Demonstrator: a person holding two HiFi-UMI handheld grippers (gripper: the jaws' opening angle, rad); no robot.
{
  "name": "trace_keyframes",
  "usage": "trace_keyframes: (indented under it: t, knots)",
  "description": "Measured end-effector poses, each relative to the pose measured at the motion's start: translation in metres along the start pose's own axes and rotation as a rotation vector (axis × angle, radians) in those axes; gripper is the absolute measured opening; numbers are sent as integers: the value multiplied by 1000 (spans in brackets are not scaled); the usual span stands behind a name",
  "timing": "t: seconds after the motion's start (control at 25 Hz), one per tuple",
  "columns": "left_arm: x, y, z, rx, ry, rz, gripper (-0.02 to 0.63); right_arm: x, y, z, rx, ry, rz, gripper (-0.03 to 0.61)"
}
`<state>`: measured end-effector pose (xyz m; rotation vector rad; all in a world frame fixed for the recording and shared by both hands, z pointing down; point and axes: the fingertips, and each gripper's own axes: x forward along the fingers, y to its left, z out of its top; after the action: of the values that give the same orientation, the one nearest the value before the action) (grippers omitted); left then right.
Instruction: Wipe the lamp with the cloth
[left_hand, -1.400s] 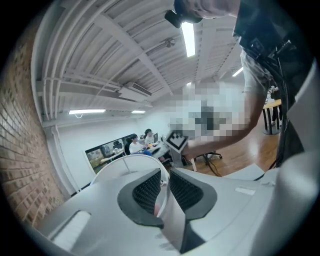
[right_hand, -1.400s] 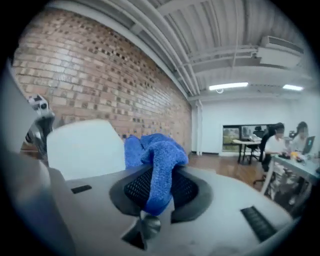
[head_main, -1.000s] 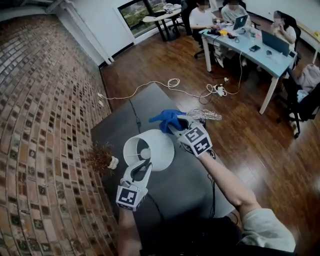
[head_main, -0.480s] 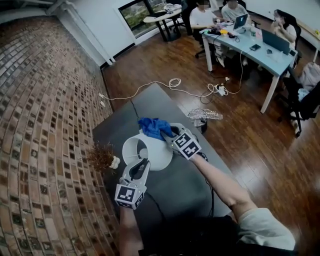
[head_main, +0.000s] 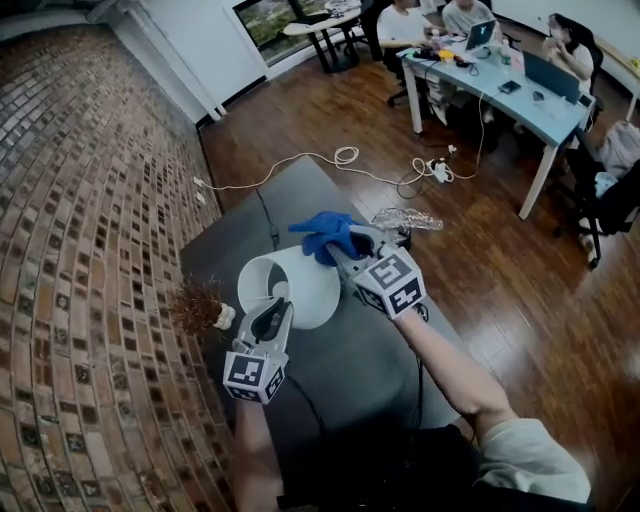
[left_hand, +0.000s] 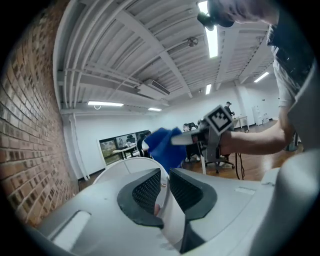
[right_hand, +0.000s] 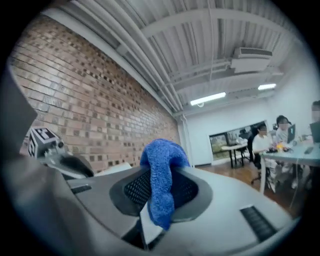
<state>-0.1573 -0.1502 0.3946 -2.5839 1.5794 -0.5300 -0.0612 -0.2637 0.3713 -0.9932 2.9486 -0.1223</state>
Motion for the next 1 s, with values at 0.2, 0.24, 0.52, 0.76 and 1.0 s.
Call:
trace_keyframes:
  t: [0.2, 0.24, 0.52, 0.76, 1.0]
  knots:
    - [5, -2, 3, 4, 11, -3, 66, 13, 72, 57, -171, -94, 160, 86]
    - [4, 0, 2, -5, 12, 3, 66, 23, 72, 39, -176, -54, 162, 86]
    - [-2, 26, -5, -130, 19, 74, 66, 37, -16, -143, 13, 278, -60, 86]
    - [2, 34, -3, -155, 16, 87, 66, 6, -40, -169, 160, 321, -115, 86]
    - [12, 32, 5, -140, 6, 81, 66, -3, 32, 22, -26, -68, 54, 86]
